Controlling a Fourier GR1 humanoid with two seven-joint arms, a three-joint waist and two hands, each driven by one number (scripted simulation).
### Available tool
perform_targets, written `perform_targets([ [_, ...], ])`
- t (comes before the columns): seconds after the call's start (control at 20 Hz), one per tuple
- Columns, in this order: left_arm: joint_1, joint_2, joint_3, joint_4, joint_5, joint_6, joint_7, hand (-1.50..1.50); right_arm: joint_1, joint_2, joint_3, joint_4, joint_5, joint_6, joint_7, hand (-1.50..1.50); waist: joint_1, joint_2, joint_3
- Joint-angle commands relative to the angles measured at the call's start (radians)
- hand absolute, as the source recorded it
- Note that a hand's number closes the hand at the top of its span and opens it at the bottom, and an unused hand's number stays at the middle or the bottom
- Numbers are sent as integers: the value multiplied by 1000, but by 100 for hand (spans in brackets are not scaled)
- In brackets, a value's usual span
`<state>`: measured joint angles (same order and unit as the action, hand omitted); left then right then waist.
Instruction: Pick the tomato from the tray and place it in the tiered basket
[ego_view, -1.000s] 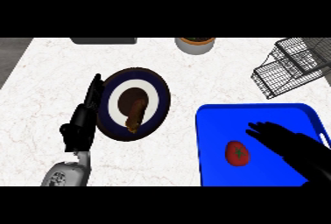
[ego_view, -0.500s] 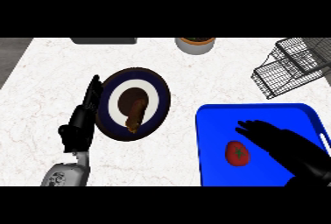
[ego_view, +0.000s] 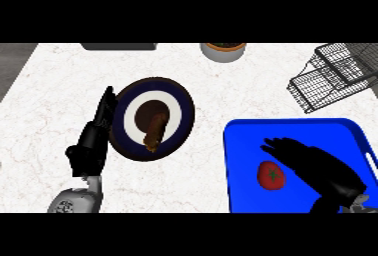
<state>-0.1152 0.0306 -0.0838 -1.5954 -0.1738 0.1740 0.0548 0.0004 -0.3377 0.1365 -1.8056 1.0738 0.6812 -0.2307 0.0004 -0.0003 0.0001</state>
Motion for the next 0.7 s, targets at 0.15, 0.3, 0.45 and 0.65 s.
perform_targets([
  [0.15, -4, -8, 13, 20, -3, -7, -23, 0, -55, 63, 28, 82, 39, -15, 22, -150, 0, 0, 0],
  [0.3, 29, -21, -10, -41, -20, 2, 14, 0, -3, 51, 13, 47, 37, -36, -2, -150, 0, 0, 0],
  [0.45, -7, -29, -11, 76, -27, 33, -45, 0, 6, 46, -6, 32, 20, -27, -17, -150, -3, 0, 0],
  [0.65, -6, -17, 28, 65, 1, -8, -61, 0, -40, 56, -4, 177, 37, -84, -60, -150, 0, 0, 0],
])
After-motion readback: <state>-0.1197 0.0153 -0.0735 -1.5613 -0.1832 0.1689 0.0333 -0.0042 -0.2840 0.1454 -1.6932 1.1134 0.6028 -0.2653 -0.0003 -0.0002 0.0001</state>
